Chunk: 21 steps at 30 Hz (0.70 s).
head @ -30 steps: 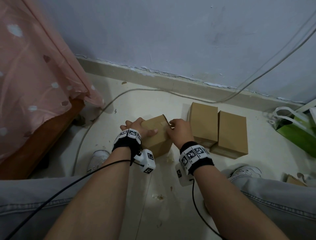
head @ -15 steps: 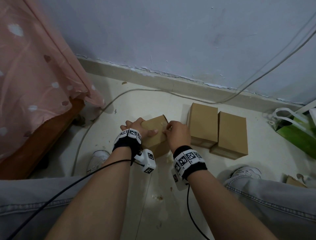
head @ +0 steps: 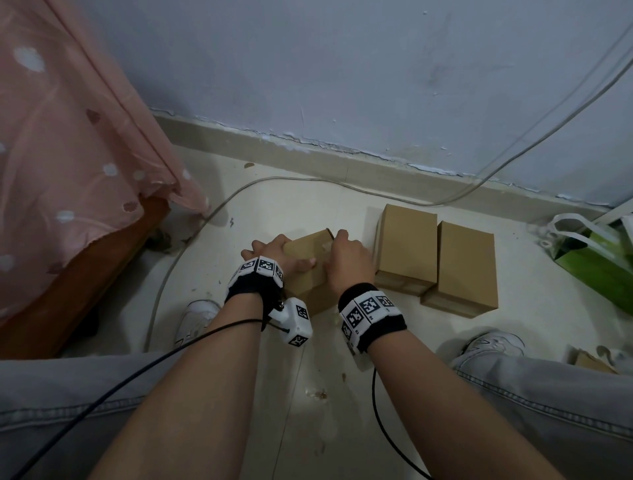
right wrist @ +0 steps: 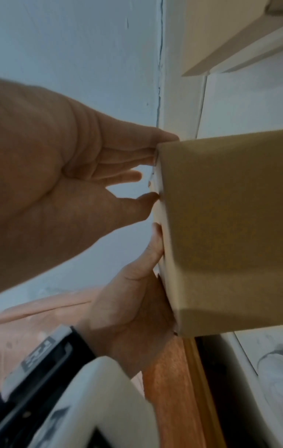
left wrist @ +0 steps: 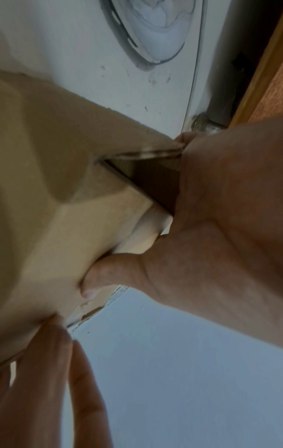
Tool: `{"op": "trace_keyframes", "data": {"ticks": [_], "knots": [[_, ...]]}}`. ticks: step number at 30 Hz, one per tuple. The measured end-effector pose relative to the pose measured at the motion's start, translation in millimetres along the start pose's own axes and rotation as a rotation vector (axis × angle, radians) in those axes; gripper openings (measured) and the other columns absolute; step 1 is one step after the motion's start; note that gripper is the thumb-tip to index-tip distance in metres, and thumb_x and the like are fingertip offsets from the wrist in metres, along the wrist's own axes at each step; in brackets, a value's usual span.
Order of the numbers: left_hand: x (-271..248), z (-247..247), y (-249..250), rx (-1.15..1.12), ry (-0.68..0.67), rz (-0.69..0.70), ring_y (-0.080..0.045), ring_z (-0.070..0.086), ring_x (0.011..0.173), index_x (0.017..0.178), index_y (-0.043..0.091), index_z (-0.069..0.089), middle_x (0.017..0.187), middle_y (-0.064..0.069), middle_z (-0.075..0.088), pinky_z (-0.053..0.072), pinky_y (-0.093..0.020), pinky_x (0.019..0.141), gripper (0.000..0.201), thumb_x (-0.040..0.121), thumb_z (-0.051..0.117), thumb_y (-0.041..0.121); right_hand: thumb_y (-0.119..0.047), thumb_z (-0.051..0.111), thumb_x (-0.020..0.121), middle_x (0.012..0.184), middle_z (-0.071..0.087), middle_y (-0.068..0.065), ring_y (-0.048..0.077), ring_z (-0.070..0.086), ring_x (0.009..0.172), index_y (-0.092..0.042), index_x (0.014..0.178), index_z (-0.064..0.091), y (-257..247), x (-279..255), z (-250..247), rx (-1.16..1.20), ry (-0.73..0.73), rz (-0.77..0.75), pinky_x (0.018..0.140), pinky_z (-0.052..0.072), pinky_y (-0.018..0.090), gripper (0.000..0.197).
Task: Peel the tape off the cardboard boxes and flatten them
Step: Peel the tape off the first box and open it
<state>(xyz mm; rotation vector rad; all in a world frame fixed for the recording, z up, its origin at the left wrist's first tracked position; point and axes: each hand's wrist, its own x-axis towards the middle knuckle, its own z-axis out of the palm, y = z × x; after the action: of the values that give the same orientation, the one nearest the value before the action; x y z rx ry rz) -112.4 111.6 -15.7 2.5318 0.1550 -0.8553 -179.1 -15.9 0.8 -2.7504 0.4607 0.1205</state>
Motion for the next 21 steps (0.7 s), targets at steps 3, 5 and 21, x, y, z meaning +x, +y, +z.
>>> {"op": "trace_keyframes", "data": {"ticks": [3, 5, 21], "knots": [[-0.4, 0.1, 0.3, -0.007, -0.010, 0.000, -0.036, 0.024, 0.130, 0.136, 0.038, 0.041, 0.135, -0.010, 0.033, 0.034, -0.049, 0.099, 0.081, 0.067, 0.071, 0.068, 0.002, 0.043, 0.092, 0.102, 0.065, 0.016, 0.036, 0.062, 0.093, -0.003, 0.116, 0.048, 5.6, 0.8, -3.4, -0.002, 0.006, 0.005, 0.066, 0.038, 0.035, 0.024], [-0.6, -0.5, 0.1, -0.010, -0.009, 0.001, -0.036, 0.025, 0.130, 0.135, 0.037, 0.041, 0.134, -0.010, 0.033, 0.033, -0.048, 0.099, 0.081, 0.067, 0.071, 0.069, -0.001, 0.045, 0.091, 0.096, 0.066, 0.014, 0.033, 0.062, 0.088, -0.005, 0.104, 0.057, 13.8, 7.2, -4.5, 0.051, 0.006, 0.042, 0.065, 0.043, 0.034, 0.018], [-0.3, -1.0, 0.1, -0.007, -0.014, 0.003, -0.037, 0.023, 0.131, 0.138, 0.037, 0.040, 0.137, -0.011, 0.032, 0.033, -0.051, 0.100, 0.083, 0.067, 0.071, 0.068, -0.011, 0.049, 0.097, 0.093, 0.068, 0.009, 0.030, 0.065, 0.087, -0.012, 0.098, 0.064, 3.6, -5.9, 6.0, -0.112, 0.001, -0.060, 0.064, 0.037, 0.030, 0.015]]}}
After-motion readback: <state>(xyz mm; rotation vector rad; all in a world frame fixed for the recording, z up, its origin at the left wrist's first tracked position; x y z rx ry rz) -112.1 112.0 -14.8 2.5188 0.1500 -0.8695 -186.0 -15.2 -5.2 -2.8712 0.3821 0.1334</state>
